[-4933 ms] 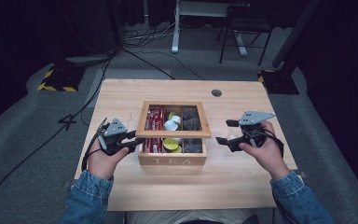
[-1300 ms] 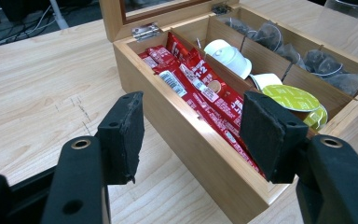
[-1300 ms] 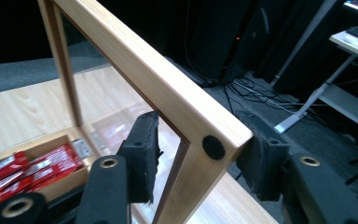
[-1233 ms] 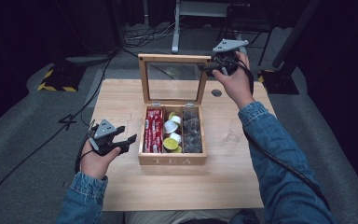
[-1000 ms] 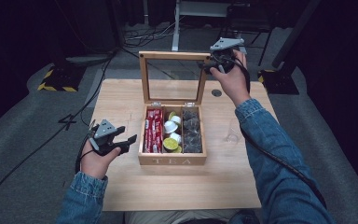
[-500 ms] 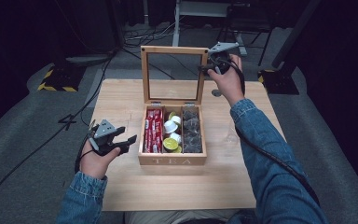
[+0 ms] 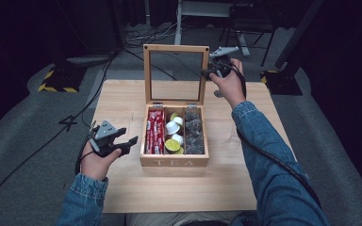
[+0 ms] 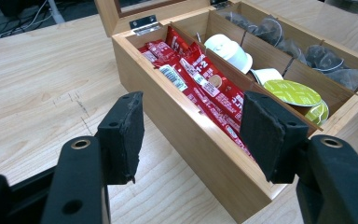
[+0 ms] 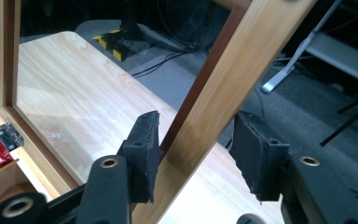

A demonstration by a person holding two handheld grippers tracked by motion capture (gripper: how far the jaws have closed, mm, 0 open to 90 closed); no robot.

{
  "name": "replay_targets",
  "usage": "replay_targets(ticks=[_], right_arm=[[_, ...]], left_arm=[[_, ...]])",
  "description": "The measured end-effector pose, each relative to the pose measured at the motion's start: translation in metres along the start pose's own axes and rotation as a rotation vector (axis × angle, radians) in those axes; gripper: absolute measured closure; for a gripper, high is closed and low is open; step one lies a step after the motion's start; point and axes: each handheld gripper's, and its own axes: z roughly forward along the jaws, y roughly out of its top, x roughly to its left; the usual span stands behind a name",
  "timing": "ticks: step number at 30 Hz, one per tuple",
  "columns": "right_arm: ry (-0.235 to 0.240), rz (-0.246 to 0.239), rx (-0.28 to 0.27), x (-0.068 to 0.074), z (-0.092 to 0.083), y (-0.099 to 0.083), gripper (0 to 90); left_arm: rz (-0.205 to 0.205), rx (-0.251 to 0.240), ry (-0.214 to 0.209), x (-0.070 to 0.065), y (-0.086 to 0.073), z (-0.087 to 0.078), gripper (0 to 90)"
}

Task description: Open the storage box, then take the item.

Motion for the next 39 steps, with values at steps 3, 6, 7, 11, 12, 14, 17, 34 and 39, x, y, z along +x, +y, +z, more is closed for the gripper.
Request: replay_targets(ticks=[3, 6, 7, 11, 12, 14, 17, 34, 39], right_arm=[[0.015, 0.015, 0.009, 0.000, 0.004, -0.005, 50.8], [0.015, 0.016, 0.007, 0.001, 0.005, -0.004, 48.3], [0.015, 0.014, 0.007, 0.002, 0.005, -0.004, 48.0], [0.017, 0.019, 0.008, 0.002, 0.004, -0.004, 46.6], [0.018, 0.024, 0.005, 0.001, 0.004, -0.003, 45.3], [0.012, 0.034, -0.006, 0.001, 0.000, -0.001, 40.2], [0.013, 0.037, -0.022, -0.001, -0.008, 0.001, 36.5], [0.185, 0.031, -0.077, 0.013, -0.081, -0.016, 33.8], [0.247, 0.006, -0.074, 0.029, -0.090, -0.033, 33.3]], left_arm=[[-0.002, 0.000, -0.001, 0.001, 0.000, 0.001, 40.6], [-0.001, 0.001, -0.004, 0.001, 0.000, 0.001, 40.6], [-0.001, 0.001, -0.004, 0.001, 0.000, 0.002, 40.5], [-0.005, 0.005, -0.008, 0.001, 0.000, 0.003, 40.5], [-0.006, 0.005, -0.009, 0.001, 0.001, 0.003, 40.4], [-0.003, 0.007, -0.007, 0.002, 0.000, 0.003, 40.1], [-0.009, 0.008, -0.007, 0.002, 0.000, 0.003, 39.4], [0.038, 0.051, -0.037, -0.001, 0.010, 0.001, 35.7], [0.030, 0.083, -0.016, 0.002, 0.004, -0.004, 34.2]])
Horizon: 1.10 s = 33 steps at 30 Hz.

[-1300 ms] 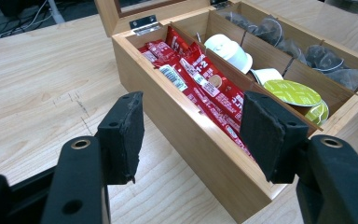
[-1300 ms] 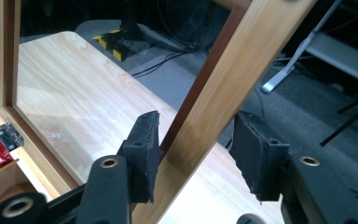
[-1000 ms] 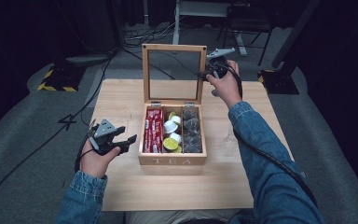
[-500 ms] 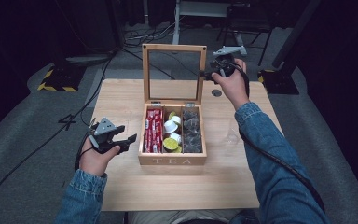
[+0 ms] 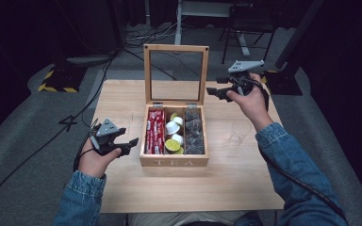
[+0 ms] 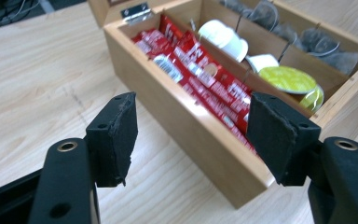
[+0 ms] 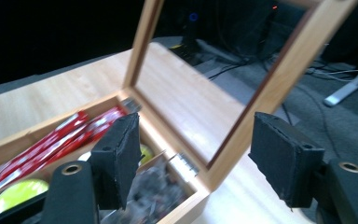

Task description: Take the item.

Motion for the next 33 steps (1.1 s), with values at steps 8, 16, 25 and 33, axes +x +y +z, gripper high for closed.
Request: replay_targets(ticks=[8, 16, 25, 33], right_arm=[[0.076, 0.008, 0.055, 0.019, 0.016, -0.028, 34.1], [0.125, 0.012, 0.112, 0.028, 0.032, -0.044, 35.7], [0.176, -0.013, 0.216, 0.043, 0.059, -0.065, 41.3], [0.196, -0.041, 0.254, 0.050, 0.075, -0.072, 43.9]], left_arm=[[-0.031, 0.058, 0.029, 0.001, -0.019, -0.004, 32.8], [-0.059, 0.077, 0.016, 0.003, -0.032, 0.002, 33.3], [-0.067, 0.134, 0.024, 0.005, -0.048, 0.014, 34.3], [-0.050, 0.185, 0.009, 0.007, -0.054, 0.026, 34.0]])
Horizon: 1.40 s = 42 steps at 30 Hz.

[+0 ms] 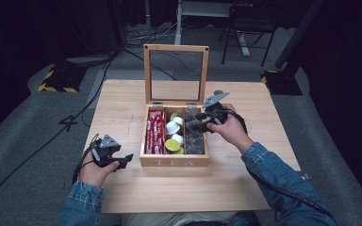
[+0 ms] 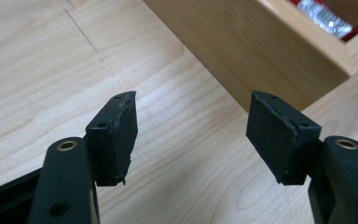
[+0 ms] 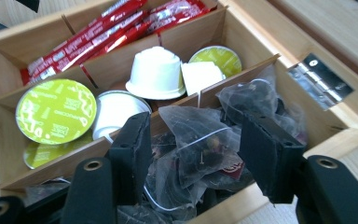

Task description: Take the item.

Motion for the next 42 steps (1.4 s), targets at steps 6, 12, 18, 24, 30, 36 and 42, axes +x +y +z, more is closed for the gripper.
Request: replay_targets(ticks=[6, 12, 18, 24, 30, 36, 42], right_arm=[[-0.013, -0.016, 0.019, 0.000, 0.014, 0.000, 43.1], [-0.034, -0.041, 0.051, 0.000, 0.026, 0.000, 43.2], [-0.034, -0.022, 0.069, -0.003, 0.032, 0.000, 50.3], [-0.044, -0.016, 0.083, -0.005, 0.033, -0.001, 60.4], [-0.041, -0.028, 0.095, -0.003, 0.034, -0.002, 71.8], [-0.044, -0.026, 0.082, -0.001, 0.031, 0.000, 76.9], [-0.033, 0.004, 0.044, -0.004, 0.024, -0.001, 77.5]], left_arm=[[-0.006, 0.015, -0.016, 0.001, -0.006, 0.010, 34.3], [-0.010, 0.020, -0.020, 0.001, -0.006, 0.011, 34.2], [-0.008, 0.024, -0.018, 0.000, -0.006, 0.012, 34.1], [-0.008, 0.025, -0.014, 0.001, -0.007, 0.012, 34.1], [-0.009, 0.025, -0.016, 0.001, -0.007, 0.012, 34.0], [-0.008, 0.028, -0.016, 0.002, -0.007, 0.012, 34.1], [-0.007, 0.030, -0.014, 0.004, -0.008, 0.012, 34.2]])
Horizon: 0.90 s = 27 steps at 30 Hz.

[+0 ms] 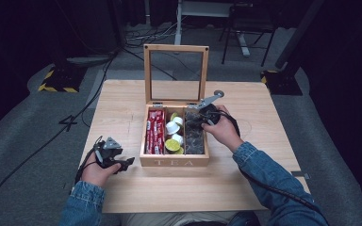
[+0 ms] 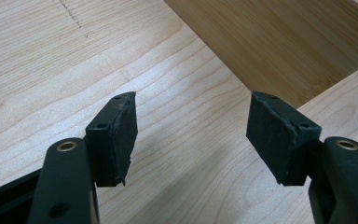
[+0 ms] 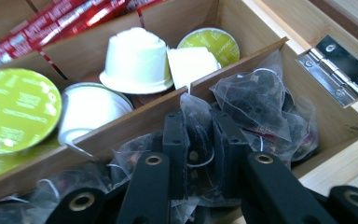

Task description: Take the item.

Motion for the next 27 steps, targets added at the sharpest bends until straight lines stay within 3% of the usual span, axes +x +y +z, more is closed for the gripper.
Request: replay_targets(ticks=[2, 27], right_arm=[[0.020, 0.026, -0.020, -0.001, -0.002, 0.000, 77.6], [-0.010, 0.041, -0.181, -0.002, -0.053, 0.004, 77.6]], left_arm=[[-0.002, 0.005, 0.002, 0.001, 0.000, 0.000, 34.2], [-0.016, 0.042, 0.025, 0.013, -0.003, 0.008, 33.5]])
